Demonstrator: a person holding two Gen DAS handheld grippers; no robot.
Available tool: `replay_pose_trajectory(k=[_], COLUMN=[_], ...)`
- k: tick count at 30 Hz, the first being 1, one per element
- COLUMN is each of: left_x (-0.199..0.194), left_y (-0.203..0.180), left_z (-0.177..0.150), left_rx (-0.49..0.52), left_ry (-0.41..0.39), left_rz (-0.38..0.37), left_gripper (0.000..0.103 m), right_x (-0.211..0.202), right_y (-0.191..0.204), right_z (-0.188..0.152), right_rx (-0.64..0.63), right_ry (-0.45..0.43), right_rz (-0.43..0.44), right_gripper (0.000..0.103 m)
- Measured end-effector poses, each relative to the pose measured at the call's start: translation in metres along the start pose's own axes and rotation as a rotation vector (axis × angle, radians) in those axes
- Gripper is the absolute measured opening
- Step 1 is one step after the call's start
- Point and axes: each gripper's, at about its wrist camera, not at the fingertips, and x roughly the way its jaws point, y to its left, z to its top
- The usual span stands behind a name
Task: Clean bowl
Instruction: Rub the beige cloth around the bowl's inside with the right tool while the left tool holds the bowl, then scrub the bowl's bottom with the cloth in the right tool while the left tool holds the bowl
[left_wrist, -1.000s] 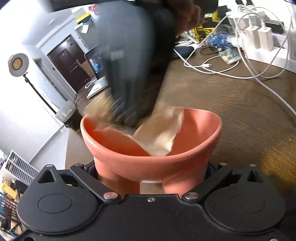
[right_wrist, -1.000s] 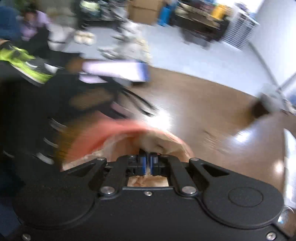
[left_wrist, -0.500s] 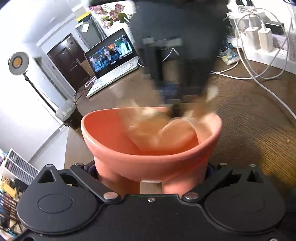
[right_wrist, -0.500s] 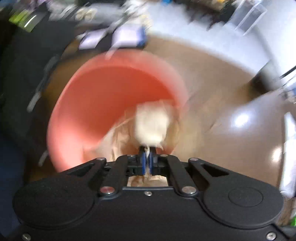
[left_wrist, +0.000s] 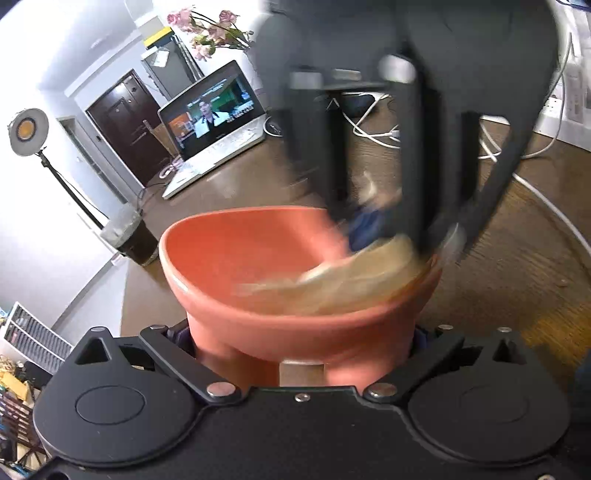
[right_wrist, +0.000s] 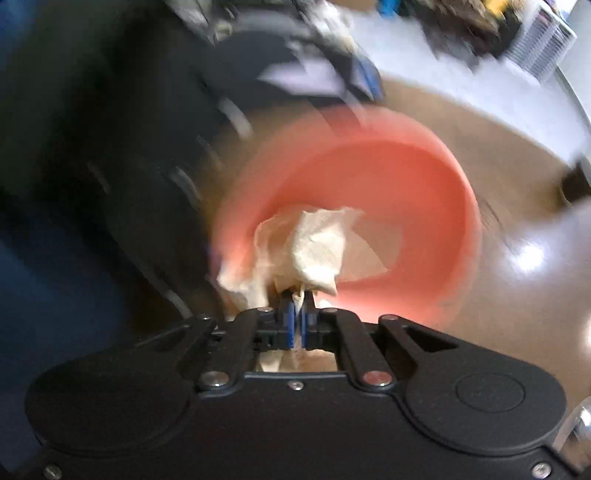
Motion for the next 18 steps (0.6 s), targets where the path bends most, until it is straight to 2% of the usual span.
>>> replay_pose_trajectory(k=[2,3,4,7,9,11,13,14,18], left_x=[0.0,0.0,0.0,0.001,0.002,0.002,0.003,0.003,0.004], left_y=[0.002,0.002,0.003,0.003,0.0,-0.001,-0.002,-0.002,-0.002], left_z=[0.0,0.0,0.0,0.0,0.003,0.005,0.006,0.006,0.007], left_rx=[-0.006,-0.009,-0.012,-0.009,0.004,0.012,0.012,0.013,0.014], left_ry=[0.002,0.003,0.005,0.002,-0.003,-0.005,-0.005,-0.005,-0.005], left_rz=[0.008,0.012,0.016,0.013,0.001,-0.005,-0.003,-0.002,0.003], left_gripper=[0.099,0.099,0.099,0.099,0.098,0.099,0.099,0.099,0.099], right_x=[-0.002,-0.003,-0.002,0.0,0.003,-0.001,-0.007,-0.008,0.001], right_y=[-0.015,-0.023,-0.039,-0.037,-0.018,0.0,0.0,-0.002,-0.034], right_z=[0.014,0.016,0.01,-0.027,-0.033,-0.02,-0.002,0.003,-0.013], right_rx=[0.058,0.072,0.102,0.082,0.02,-0.012,0.006,0.012,0.006], right_ry=[-0.084,-0.085,-0.066,0.068,0.136,0.087,-0.026,-0.063,0.027], right_rz=[-0.063,-0.096,-0.175,-0.168,-0.067,-0.007,-0.033,-0.055,-0.239], right_gripper=[0.005,0.005,0.004,0.004,0.004,0.005,0.005,0.005,0.004])
